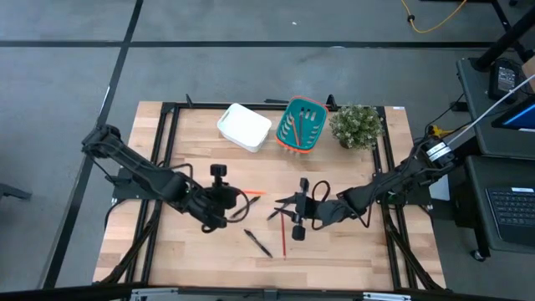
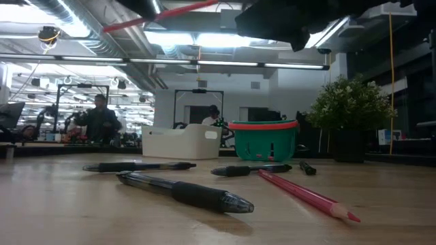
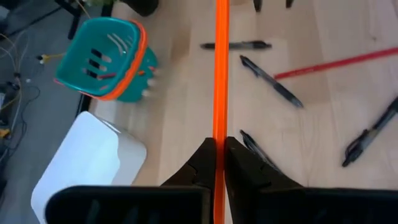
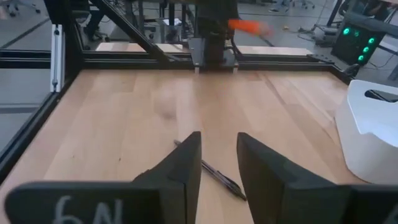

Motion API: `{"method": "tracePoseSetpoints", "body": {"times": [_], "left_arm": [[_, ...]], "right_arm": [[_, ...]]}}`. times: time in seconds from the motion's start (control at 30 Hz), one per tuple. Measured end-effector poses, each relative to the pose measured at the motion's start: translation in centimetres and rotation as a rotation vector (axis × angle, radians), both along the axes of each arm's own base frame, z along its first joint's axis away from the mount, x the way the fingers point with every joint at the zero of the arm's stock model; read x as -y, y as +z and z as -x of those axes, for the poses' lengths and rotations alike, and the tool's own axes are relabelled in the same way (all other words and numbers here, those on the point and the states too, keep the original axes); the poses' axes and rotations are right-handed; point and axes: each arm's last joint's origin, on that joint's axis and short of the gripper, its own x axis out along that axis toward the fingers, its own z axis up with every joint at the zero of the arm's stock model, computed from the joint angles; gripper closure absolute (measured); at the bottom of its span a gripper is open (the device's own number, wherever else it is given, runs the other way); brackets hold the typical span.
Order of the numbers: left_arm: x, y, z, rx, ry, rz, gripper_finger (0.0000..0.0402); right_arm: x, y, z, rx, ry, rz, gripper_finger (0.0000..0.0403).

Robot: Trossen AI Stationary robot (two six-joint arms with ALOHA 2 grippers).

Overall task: Sort pens & pencils
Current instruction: Put the orange pencil into the green basket

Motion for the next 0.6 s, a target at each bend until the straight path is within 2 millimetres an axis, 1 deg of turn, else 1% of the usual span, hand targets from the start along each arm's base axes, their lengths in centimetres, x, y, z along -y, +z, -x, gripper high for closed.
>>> {"method": "tracePoseSetpoints", "body": {"times": [0.07, 0.33, 0.6], "left_arm": [[0.0, 0.2, 0.0, 0.010, -0.006, -0.009, 0.0387], [0.0, 0.5, -0.1, 0.025, -0.046, -0.041, 0.0387], [-0.3, 0.6, -0.2, 0.021, -0.049, -0.095, 0.0387]], "right_arm": [[0.0, -0.1, -0.3, 0.028, -0.005, 0.001, 0.0298], [0.6, -1.1, -1.9, 0.108, -0.024, 0.101, 0.0298], [1.4, -0.8, -2.3, 0.132, -0.044, 0.105, 0.0298]]}}
